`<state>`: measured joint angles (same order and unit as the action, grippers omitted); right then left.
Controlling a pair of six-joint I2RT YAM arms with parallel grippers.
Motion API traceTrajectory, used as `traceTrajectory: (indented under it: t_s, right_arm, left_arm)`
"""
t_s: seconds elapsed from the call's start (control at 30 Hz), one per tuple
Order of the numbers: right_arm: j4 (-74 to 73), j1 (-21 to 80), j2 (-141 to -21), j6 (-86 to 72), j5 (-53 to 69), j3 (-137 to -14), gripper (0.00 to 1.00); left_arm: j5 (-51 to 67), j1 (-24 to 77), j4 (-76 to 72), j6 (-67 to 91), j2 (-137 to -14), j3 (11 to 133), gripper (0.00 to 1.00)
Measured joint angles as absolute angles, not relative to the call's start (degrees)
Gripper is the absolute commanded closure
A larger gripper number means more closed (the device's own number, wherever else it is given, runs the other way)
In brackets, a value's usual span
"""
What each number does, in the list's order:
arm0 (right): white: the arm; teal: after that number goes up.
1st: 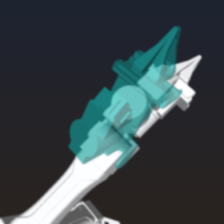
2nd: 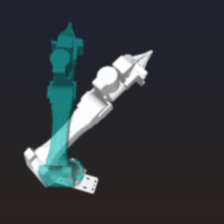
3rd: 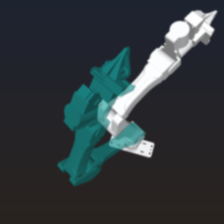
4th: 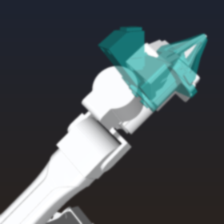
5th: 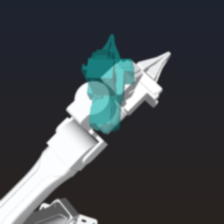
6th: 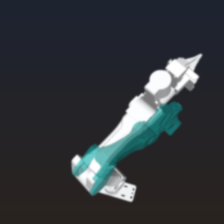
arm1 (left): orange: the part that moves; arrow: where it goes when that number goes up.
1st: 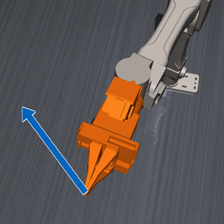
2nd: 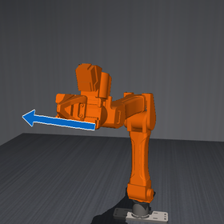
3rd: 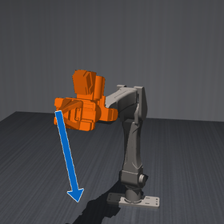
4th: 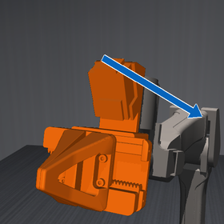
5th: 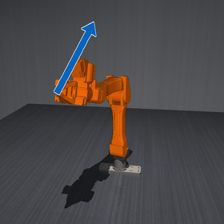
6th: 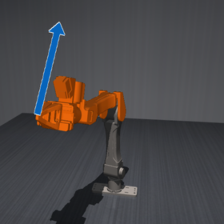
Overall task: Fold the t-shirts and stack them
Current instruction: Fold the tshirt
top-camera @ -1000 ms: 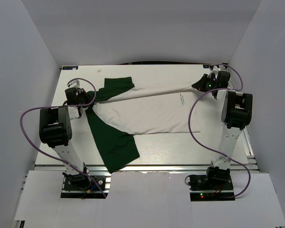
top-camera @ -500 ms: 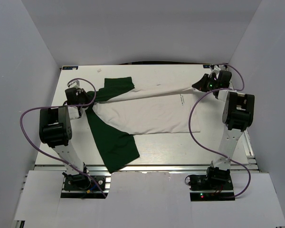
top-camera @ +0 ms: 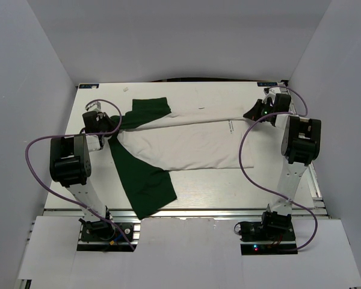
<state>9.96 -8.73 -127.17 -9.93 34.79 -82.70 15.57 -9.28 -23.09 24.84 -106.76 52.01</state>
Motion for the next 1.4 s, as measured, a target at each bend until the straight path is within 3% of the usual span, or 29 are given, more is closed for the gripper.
traceTrajectory:
  t_s: [0.2, 0.3, 0.37, 0.4, 0.47, 0.63, 0.73, 0.93, 1.0, 1.03, 1.07, 1.2, 1.4]
  right_arm:
    - [9.0, -8.7, -127.7, -9.3, 34.6, -82.7, 0.96]
    - [8.9, -8.7, -127.7, -8.9, 34.6, -82.7, 0.86]
    - [8.8, -8.7, -127.7, -8.6, 34.6, -82.7, 0.81]
    - [8.8, -8.7, -127.7, -8.5, 34.6, -82.7, 0.78]
    - [8.6, -8.7, -127.7, -8.4, 34.5, -82.7, 0.67]
    - [6.4, -9.2, -127.7, -7.5, 34.7, -85.0, 0.55]
    - [4.7, -10.1, -127.7, -6.8, 34.9, -87.3, 0.50]
    - [2.5, -12.4, -126.7, -6.0, 35.6, -89.1, 0.46]
    - [1.5, -13.1, -125.6, -5.7, 35.9, -89.1, 0.44]
    - [1.1, -13.2, -125.1, -5.5, 36.0, -89.1, 0.44]
    - [0.7, -13.4, -124.3, -5.3, 36.1, -89.1, 0.44]
    - [0.1, -13.5, -120.1, -2.9, 37.4, -88.4, 0.47]
    - [2.0, -13.5, -115.8, 1.0, 43.9, -86.5, 0.55]
  left_arm:
    - [15.6, -9.3, -23.1, 24.8, -106.8, 52.0, 1.00]
    - [15.6, -9.3, -23.1, 24.9, -106.8, 52.0, 0.99]
    - [15.6, -9.3, -23.0, 24.8, -106.8, 52.1, 0.87]
    - [15.7, -9.3, -22.7, 24.9, -106.8, 52.1, 0.69]
    - [15.6, -9.3, -22.2, 24.4, -106.8, 52.4, 0.51]
    - [14.4, -9.6, -19.5, 24.5, -106.6, 54.0, 0.25]
    - [13.7, -10.0, -17.2, 24.1, -105.9, 55.3, 0.19]
    - [11.0, -11.2, -10.5, 23.0, -103.0, 59.1, 0.20]
    - [10.7, -11.7, -9.3, 23.0, -101.1, 59.1, 0.27]
    - [10.8, -12.0, -8.8, 23.0, -100.0, 59.2, 0.31]
    - [11.2, -12.1, -8.1, 23.2, -99.2, 59.7, 0.46]
    - [17.9, -12.7, -6.0, 25.7, -99.7, 65.4, 0.71]
    - [29.6, -12.3, -5.5, 31.4, -106.3, 73.2, 0.88]
